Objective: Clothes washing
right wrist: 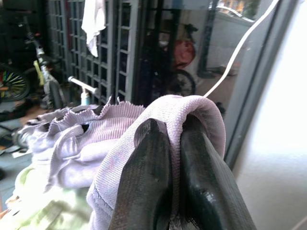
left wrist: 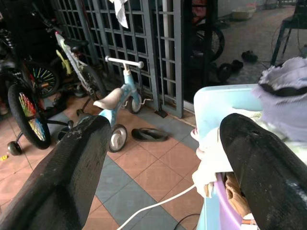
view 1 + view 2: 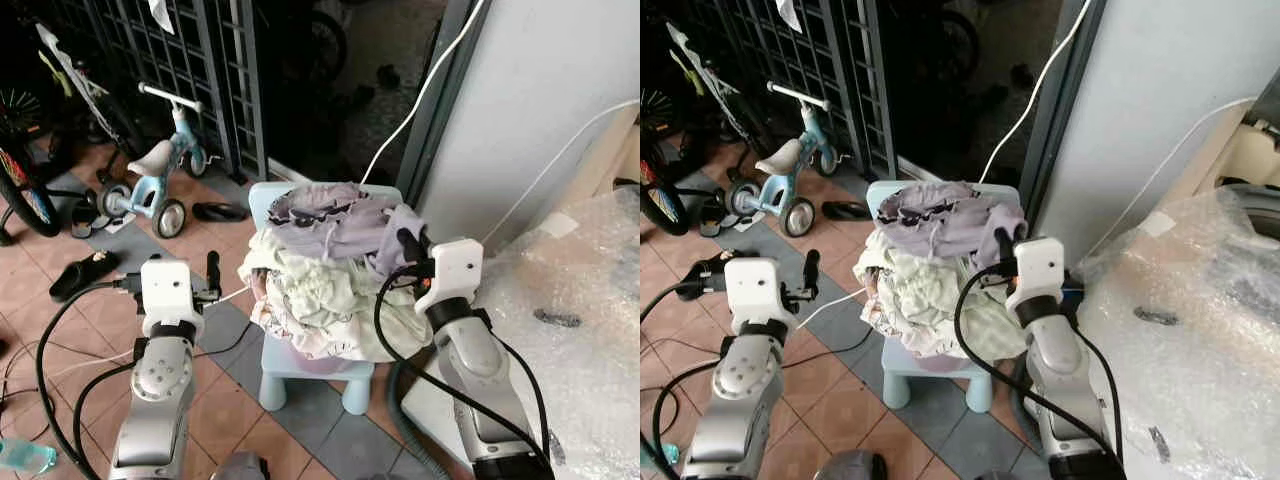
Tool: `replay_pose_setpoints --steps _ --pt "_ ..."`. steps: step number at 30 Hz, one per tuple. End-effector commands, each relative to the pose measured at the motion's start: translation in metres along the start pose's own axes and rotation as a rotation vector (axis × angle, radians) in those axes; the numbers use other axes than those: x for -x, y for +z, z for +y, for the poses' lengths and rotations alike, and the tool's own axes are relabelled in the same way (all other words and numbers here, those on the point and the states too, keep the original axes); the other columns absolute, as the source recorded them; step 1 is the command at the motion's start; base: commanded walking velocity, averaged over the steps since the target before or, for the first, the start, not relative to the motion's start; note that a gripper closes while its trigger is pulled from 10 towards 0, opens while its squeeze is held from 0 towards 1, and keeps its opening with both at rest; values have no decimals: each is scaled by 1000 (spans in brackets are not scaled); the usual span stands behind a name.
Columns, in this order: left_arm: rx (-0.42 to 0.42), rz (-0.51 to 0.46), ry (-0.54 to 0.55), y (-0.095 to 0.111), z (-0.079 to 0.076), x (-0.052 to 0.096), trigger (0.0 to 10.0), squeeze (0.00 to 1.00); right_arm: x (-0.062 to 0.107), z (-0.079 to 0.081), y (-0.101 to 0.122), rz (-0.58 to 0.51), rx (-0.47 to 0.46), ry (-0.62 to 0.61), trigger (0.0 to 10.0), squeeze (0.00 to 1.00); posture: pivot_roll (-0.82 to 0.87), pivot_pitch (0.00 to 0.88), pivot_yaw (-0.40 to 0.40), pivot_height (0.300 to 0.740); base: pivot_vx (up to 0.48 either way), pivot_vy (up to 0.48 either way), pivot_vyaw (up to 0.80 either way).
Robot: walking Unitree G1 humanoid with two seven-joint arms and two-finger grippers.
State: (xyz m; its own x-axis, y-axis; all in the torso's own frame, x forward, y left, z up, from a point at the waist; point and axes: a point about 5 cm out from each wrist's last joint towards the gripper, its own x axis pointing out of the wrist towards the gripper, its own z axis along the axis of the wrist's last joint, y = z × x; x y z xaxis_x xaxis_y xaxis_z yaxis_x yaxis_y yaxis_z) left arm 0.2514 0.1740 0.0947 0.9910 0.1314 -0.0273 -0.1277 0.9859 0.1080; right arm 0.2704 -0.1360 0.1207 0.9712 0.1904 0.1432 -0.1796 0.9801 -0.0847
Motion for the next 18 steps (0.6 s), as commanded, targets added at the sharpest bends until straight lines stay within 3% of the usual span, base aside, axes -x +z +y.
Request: replay_pose_setpoints --steps 1,5,8,18 --pt "8 -20 -11 3 3 3 10000 0 4 -10 4 -5 20 -46 10000 0 16 0 24 740 0 0 0" --pt "51 -41 -79 4 0 6 10000 0 9 -23 -2 34 65 -118 10000 0 15 0 22 740 0 0 0" --pt "29 -33 -157 0 -6 7 10000 0 8 -30 -9 68 46 -172 10000 0 13 0 22 740 0 0 0" --pt "21 -17 -224 -4 -12 5 10000 0 7 -30 -11 94 72 -194 10000 0 1 0 32 740 0 0 0"
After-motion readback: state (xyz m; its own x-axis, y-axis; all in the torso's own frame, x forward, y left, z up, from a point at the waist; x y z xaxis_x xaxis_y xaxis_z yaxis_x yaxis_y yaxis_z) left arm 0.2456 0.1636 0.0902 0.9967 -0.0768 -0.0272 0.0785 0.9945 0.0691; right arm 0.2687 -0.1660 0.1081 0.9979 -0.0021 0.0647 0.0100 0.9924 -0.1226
